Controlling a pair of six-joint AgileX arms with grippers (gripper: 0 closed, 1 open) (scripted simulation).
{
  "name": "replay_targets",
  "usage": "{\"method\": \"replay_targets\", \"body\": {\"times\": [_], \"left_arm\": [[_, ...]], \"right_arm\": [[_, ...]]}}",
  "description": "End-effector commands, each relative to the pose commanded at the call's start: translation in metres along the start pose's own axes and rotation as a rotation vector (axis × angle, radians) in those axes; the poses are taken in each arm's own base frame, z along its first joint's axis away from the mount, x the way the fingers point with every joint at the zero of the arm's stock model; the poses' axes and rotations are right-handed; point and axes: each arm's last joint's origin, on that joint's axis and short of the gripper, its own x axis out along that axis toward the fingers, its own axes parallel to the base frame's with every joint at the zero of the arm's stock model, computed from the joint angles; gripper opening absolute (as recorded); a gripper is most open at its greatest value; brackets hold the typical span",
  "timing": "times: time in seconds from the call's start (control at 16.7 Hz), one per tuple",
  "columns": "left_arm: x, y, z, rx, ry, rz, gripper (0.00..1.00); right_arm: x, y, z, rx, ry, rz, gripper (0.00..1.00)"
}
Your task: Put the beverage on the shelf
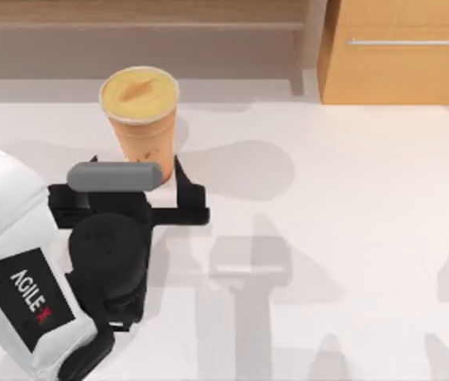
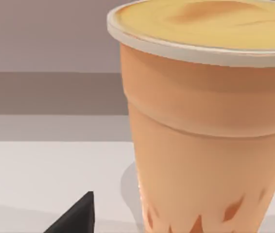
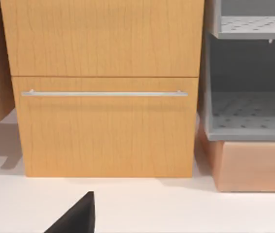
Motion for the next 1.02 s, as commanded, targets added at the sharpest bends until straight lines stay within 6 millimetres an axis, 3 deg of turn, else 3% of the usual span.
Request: {"method": "replay_targets", "body": {"times": [0.36,0.84,1.02], "left_arm": [[0.004,0.001,0.000,0.001,0.002,0.002,1.00],[0.073,-0.001,0.000,0.000,-0.001,0.000,1.00],[0.080,0.000,0.000,0.000,0.000,0.000,1.00]], "right_arm": [[0.000,0.000,0.000,0.000,0.000,0.000,1.00],[0.000,0.000,0.000,0.000,0.000,0.000,1.00],[0.000,0.000,0.000,0.000,0.000,0.000,1.00]]}}
